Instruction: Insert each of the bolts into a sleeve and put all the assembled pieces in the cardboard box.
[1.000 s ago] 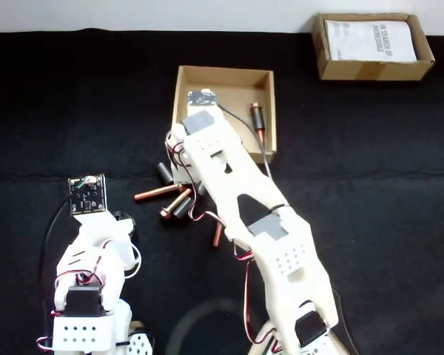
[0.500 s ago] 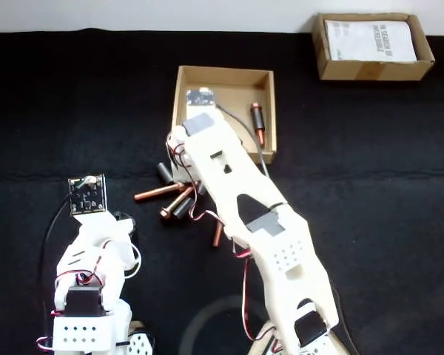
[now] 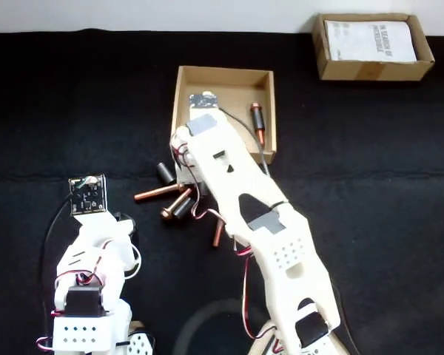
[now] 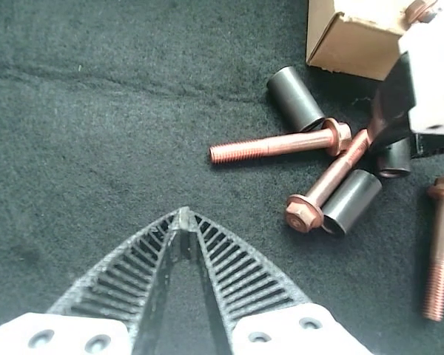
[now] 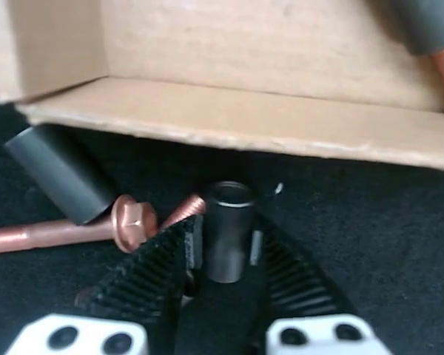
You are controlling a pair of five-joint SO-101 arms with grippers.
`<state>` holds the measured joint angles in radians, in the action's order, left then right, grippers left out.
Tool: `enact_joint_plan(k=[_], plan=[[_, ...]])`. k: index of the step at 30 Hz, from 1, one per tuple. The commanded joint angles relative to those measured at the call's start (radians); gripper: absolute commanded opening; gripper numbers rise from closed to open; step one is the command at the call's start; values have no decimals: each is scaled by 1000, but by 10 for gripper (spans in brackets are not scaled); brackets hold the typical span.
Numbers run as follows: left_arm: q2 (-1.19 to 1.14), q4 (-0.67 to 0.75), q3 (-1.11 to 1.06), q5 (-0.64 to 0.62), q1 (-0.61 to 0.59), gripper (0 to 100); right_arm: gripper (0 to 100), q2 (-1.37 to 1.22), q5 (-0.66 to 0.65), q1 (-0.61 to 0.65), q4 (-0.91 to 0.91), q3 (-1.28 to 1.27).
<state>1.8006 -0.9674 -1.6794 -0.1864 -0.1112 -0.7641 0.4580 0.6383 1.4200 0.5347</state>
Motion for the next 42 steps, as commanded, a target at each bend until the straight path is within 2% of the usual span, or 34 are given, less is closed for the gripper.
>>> enact_joint_plan(k=[1, 3, 11, 22, 27, 31, 38, 42], plan=[[13, -3, -16, 3, -13, 23, 33, -5, -6, -12, 7, 2], [13, -3, -16, 3, -13, 23, 3, -4, -6, -25, 4, 4], [13, -2, -16, 3, -13, 23, 8, -2, -6, -67, 47, 64], [8, 3, -16, 2, -13, 23, 8, -4, -14, -108, 343, 599], [8, 3, -16, 0, -13, 23, 7, 68, -12, -142, 344, 717], [7, -2, -15, 0, -13, 23, 7, 236, -44, -136, 344, 668], [5, -5, 18, 0, -13, 23, 7, 585, -60, -116, 343, 384], [4, -89, 139, 0, 22, 23, 7, 792, -61, -116, 343, 189]])
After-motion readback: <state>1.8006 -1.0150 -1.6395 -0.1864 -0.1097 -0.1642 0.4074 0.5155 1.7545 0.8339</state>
